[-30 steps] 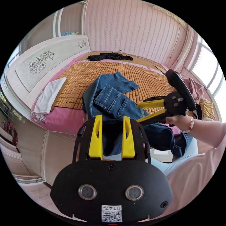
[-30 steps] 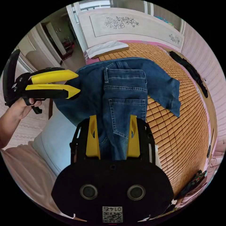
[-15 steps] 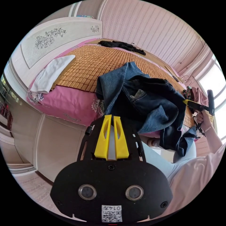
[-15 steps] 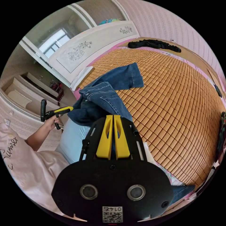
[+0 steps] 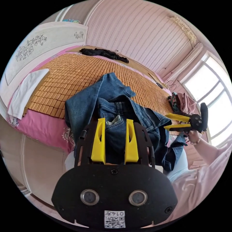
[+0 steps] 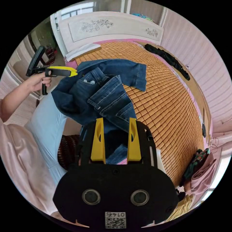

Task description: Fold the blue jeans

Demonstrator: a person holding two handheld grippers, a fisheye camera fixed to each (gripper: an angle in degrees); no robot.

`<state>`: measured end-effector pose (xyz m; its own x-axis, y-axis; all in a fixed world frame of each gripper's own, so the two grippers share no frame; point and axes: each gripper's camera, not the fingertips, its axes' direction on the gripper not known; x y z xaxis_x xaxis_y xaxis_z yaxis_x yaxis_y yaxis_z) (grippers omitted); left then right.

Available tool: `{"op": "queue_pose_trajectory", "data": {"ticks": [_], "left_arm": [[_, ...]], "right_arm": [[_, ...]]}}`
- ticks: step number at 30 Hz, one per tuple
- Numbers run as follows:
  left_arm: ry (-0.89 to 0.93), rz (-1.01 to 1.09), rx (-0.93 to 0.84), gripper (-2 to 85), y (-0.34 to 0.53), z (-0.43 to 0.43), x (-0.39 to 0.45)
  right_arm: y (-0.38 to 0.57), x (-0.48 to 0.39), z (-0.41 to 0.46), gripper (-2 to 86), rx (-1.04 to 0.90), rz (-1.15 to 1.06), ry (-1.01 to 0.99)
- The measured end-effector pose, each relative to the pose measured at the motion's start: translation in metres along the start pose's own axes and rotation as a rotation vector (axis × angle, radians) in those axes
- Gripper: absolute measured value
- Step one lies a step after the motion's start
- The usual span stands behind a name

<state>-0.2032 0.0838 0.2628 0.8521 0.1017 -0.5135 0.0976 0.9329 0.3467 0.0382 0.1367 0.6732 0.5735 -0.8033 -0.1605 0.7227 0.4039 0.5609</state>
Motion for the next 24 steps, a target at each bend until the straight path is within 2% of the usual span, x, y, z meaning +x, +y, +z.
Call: {"op": "queue_pose_trajectory", "data": {"ticks": [3,6,8,11,12,14,16,17,18,20,22,24], "left_arm": [[0.008,-0.062,-0.119,15.7,-0.02,0.036,-0.013],[-0.025,-0.121,-0.266,16.3,-0.03,0.07,-0.019],[-0.066,-0.104,-0.302,11.4,-0.035,0.068,-0.012],[0.001,-0.073,-0.324,4.1,-0.031,0.055,-0.002],[0.006,-0.067,-0.31,3.4,-0.03,0.049,0.001],[-0.005,-0.011,-0.253,2.4,-0.024,0.028,0.017],[-0.03,0.042,-0.239,1.7,-0.018,0.016,0.031],[-0.043,0.069,-0.225,1.3,-0.014,0.006,0.04],[-0.045,0.08,-0.214,1.1,-0.012,0.0,0.045],[-0.055,0.125,-0.159,0.5,-0.006,-0.034,0.064],[-0.066,0.157,-0.107,0.2,-0.002,-0.069,0.079],[-0.048,0.183,-0.052,-0.1,0.003,-0.108,0.092]], "right_arm": [[-0.007,-0.054,0.009,15.0,0.015,-0.184,0.213],[-0.011,-0.066,0.04,10.1,-0.002,-0.22,0.268],[-0.015,-0.044,0.065,9.8,-0.071,-0.15,0.202],[-0.014,0.001,0.073,11.6,-0.164,-0.025,-0.09],[-0.009,0.007,0.059,13.7,-0.135,-0.035,-0.191],[0.002,-0.003,0.039,16.2,-0.102,-0.134,-0.235],[0.012,-0.024,0.04,16.0,-0.151,-0.255,-0.089],[0.016,-0.032,0.051,12.8,-0.192,-0.295,0.076],[0.02,-0.031,0.06,9.2,-0.189,-0.281,0.231],[0.021,-0.018,0.064,4.4,-0.185,-0.206,0.363],[0.018,0.006,0.046,2.6,-0.159,-0.08,0.333],[0.028,0.057,-0.007,1.3,-0.009,0.153,0.124]]}}
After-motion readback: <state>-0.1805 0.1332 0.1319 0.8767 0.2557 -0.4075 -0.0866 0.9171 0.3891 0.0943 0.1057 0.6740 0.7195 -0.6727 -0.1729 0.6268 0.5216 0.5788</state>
